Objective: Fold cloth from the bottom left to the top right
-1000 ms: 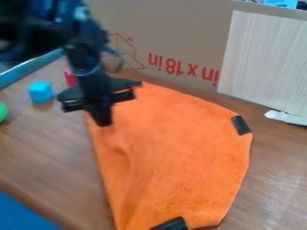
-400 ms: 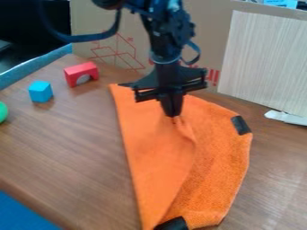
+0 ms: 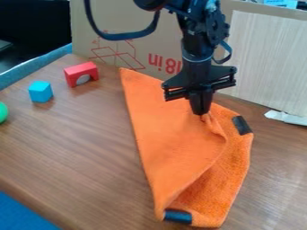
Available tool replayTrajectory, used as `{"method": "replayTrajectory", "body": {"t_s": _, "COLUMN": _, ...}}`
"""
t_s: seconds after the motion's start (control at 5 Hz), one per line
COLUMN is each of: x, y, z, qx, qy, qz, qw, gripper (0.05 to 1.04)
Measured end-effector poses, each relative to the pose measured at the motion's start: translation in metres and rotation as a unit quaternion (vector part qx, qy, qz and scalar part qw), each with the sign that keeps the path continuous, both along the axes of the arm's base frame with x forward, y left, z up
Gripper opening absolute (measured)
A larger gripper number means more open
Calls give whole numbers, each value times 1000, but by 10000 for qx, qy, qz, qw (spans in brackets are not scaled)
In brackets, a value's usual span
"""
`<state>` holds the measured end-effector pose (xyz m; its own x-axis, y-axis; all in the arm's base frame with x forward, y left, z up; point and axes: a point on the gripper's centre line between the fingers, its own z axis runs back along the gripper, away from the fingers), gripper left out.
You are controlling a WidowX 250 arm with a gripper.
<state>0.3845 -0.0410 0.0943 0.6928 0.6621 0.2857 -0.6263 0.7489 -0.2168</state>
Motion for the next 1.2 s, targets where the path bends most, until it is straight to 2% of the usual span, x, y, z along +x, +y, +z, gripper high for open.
{"method": "replayTrajectory", "body": {"t_s": 0.2, "x": 11, "y": -11, "z": -6, "qx": -45, "qy": 66, "qz": 84, "qw": 9999, "gripper": 54}}
{"method": "replayTrajectory", "body": {"t_s": 0.4, "x": 20, "y": -29, "z": -6, "qx": -65, "qy": 17, "qz": 58, "qw": 10000, "gripper": 54}}
{"method": "replayTrajectory", "body": {"t_s": 0.6, "x": 20, "y": -40, "z": -16, "qx": -18, "qy": 57, "qz": -9, "qw": 10000, "gripper": 69}}
{"method": "replayTrajectory", "body": {"t_s": 0.8, "x": 16, "y": -48, "z": -21, "qx": 68, "qy": 20, "qz": -160, "qw": 9998, "gripper": 209}}
{"method": "replayTrajectory", "body": {"t_s": 1.0, "x": 9, "y": -48, "z": -24, "qx": 73, "qy": -25, "qz": -184, "qw": 9998, "gripper": 462}}
{"method": "replayTrajectory", "body": {"t_s": 1.2, "x": 3, "y": -50, "z": -11, "qx": -17, "qy": -132, "qz": -346, "qw": 9993, "gripper": 797}}
